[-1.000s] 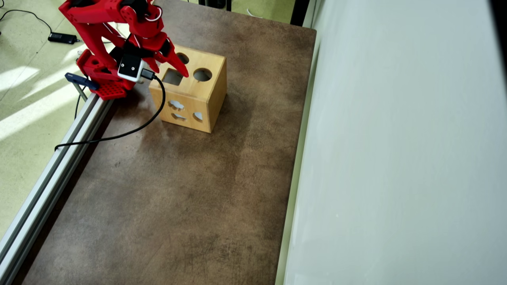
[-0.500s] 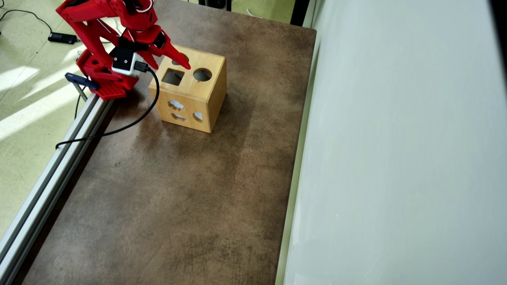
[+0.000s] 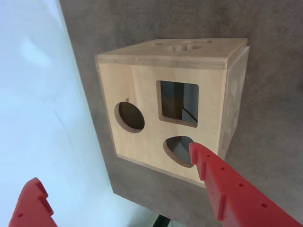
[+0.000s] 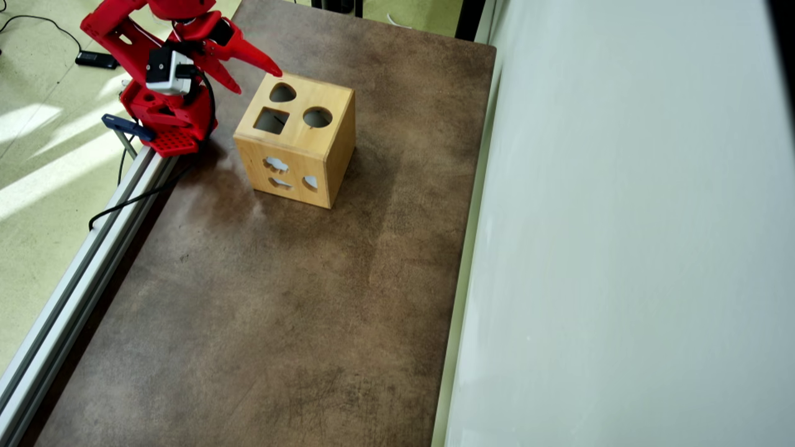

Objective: Pick and place the red cube on the square hole

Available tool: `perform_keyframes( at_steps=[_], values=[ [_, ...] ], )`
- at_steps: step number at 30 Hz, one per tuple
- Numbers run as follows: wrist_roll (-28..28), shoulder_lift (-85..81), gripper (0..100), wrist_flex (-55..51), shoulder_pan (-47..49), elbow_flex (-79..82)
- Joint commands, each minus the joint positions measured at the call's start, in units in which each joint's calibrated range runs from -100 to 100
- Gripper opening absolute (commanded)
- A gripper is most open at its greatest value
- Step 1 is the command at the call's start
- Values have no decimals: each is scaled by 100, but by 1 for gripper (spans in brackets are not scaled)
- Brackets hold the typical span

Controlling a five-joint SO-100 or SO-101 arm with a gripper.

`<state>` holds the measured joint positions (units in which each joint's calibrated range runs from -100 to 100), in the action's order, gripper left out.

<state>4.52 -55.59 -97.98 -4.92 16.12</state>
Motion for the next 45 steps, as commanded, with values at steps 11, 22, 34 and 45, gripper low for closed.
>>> perform_keyframes(
  at_steps=[11, 22, 34, 45],
  values=[
    [24, -1757, 45, 39, 32, -154],
    [29, -2853, 44, 39, 32, -145],
    [29, -3634, 44, 39, 32, -55],
    [29, -3744, 44, 31, 32, -37]
  ],
)
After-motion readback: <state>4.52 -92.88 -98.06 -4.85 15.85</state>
